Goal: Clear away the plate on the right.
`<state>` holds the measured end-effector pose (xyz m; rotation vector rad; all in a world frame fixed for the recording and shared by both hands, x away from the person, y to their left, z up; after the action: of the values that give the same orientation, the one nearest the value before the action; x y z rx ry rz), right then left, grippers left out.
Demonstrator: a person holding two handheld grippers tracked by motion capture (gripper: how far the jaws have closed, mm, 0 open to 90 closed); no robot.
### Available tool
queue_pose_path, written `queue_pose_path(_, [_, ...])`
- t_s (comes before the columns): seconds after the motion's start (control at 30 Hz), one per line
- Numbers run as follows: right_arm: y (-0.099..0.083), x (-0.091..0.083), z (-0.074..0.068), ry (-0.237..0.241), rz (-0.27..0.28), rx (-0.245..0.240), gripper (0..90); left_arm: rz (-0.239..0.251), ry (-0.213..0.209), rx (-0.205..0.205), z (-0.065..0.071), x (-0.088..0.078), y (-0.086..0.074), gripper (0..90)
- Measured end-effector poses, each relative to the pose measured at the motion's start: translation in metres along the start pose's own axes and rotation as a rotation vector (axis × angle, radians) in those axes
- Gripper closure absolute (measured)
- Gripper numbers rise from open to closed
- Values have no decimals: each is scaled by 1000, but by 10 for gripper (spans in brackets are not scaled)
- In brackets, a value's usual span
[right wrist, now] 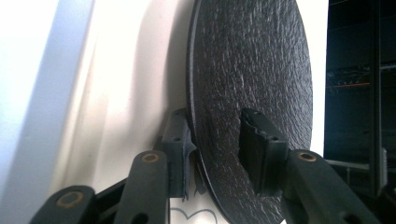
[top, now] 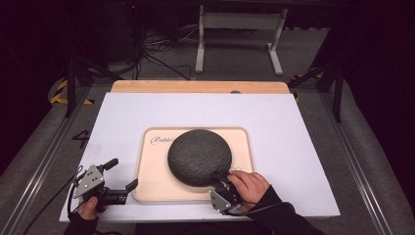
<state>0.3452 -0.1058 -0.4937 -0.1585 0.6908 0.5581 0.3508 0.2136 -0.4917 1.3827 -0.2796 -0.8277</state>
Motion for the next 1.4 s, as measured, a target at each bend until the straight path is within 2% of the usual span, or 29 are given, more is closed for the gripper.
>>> queue_pose_path(0.07, [1,-2,2,-1,18,0,617,0,0,0,0,0,0,5])
queue_pose_path(0.1, [0,-6,3,18,41,31,582,2,1,-2,0,0,0,4])
queue_pose_path(0.13, [0,-6,3,18,41,31,582,2,1,-2,0,0,0,5])
queue_pose_path(0.17, [0,-10,5,28,74,59,572,1,2,1,0,0,0,5])
queue_pose_path(0.23, [0,-14,7,26,100,84,572,2,3,-3,0,0,0,5])
queue_pose_path(0.43, [-4,-32,24,-26,172,191,521,2,5,-2,1,0,0,5])
queue_pose_path(0.47, [-4,-32,24,-26,172,191,521,2,5,-2,1,0,0,5])
queue_pose_path(0.53, [-6,-36,29,-47,223,289,497,3,5,3,1,0,0,5])
queue_pose_path(0.57, [-6,-36,30,-50,243,318,487,3,5,3,1,0,0,5])
queue_pose_path(0.6, [-6,-36,30,-50,243,318,487,3,5,3,1,0,0,5])
queue_pose_path(0.67, [-9,-37,32,-54,259,367,446,3,4,2,1,0,0,5])
queue_pose_path(0.7, [-10,-37,33,-59,257,374,432,3,4,2,1,0,0,5])
queue_pose_path(0.73, [-15,-39,37,-76,275,420,403,3,4,2,1,0,0,5])
queue_pose_path(0.83, [-22,-42,41,-82,317,521,361,3,5,0,1,0,0,5])
queue_pose_path(1.03, [-32,-51,47,-91,421,695,297,2,4,3,1,0,0,5])
queue_pose_path(1.07, [-32,-51,47,-91,421,695,297,2,4,3,1,0,0,5])
queue_pose_path(1.1, [-34,-54,49,-87,464,746,281,2,4,4,1,0,0,5])
queue_pose_path(1.13, [-34,-54,49,-87,464,746,281,2,4,4,1,0,0,5])
queue_pose_path(1.17, [-38,-56,51,-122,463,774,239,2,4,4,1,0,0,5])
queue_pose_path(1.23, [-42,-57,51,-136,461,795,224,3,4,0,1,0,0,5])
queue_pose_path(1.4, [-54,-61,53,-154,486,909,142,3,4,0,1,0,0,5])
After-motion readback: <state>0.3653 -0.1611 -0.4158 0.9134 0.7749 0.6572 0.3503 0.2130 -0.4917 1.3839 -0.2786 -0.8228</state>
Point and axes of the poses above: each handheld gripper's, and its own axes: x roughly forward along the jaws, y roughly out of its top, z roughly to its right, the point moved 7 cm from there along x, roughly forward along the jaws, and after that the axes turned 11 degrees about -x, right-handed, at the moved point
